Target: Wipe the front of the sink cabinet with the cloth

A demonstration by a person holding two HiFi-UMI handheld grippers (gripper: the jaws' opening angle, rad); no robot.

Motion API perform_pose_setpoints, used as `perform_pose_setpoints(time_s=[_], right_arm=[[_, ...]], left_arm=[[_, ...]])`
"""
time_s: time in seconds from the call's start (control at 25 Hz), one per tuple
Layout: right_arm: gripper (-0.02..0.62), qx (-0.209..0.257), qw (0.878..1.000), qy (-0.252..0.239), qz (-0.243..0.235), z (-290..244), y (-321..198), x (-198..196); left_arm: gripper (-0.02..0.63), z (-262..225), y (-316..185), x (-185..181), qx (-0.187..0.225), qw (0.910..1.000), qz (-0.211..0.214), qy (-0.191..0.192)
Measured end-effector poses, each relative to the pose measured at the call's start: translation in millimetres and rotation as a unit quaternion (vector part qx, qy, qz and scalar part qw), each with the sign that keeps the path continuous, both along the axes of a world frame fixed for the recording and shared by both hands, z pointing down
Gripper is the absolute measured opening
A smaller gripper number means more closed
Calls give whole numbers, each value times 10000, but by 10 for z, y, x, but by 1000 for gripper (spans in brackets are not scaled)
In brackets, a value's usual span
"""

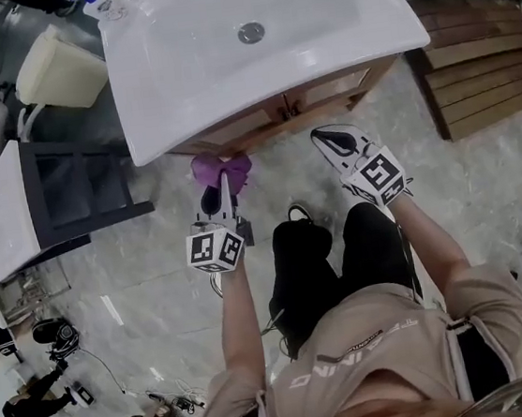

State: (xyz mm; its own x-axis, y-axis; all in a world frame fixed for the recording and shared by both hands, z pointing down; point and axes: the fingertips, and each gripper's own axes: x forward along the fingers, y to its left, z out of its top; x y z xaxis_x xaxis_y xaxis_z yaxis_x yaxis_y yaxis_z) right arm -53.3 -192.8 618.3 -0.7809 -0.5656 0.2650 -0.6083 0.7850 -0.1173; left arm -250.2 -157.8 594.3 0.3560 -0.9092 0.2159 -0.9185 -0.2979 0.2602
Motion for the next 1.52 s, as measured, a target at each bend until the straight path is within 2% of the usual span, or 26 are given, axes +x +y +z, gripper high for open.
perform_pose_setpoints(time_s=[0.12, 0.36, 0.52, 0.68, 0.88, 1.08, 1.28, 1.4, 1.52], right_arm=[[12, 290, 9995, -75, -53, 221, -90, -63], [11, 733, 9962, -475, -46, 711, -172, -80], [11, 871, 9944, -594, -105, 1033, -207, -82], [11, 892, 9941, -598, -176, 1143, -183, -92], [11, 928, 9931, -670, -237, 1050, -52, -40], [11, 869, 9922, -832, -337, 1041, 65, -54], [11, 820, 9923, -871, -318, 1022, 154, -23], [12, 843, 9917, -929, -263, 1029, 196, -42], [12, 1098, 9894, -927, -192, 950, 255, -10]], left_arm=[[37, 311, -76, -79, 161, 9998, -91, 100], [37, 926, -88, -13, 467, 9978, -115, -459], [37, 1245, -135, 44, 523, 9979, -169, -347], [37, 1346, -135, 79, 597, 9973, -268, -326], [37, 1245, -13, 93, 662, 9963, -406, -357], [37, 1068, 18, -122, 676, 9931, -878, -385], [37, 726, -6, -389, 801, 9886, -1137, -575], [37, 441, -123, -554, 986, 9852, -1114, -850], [37, 265, -281, -701, 1077, 9824, -1163, -991]])
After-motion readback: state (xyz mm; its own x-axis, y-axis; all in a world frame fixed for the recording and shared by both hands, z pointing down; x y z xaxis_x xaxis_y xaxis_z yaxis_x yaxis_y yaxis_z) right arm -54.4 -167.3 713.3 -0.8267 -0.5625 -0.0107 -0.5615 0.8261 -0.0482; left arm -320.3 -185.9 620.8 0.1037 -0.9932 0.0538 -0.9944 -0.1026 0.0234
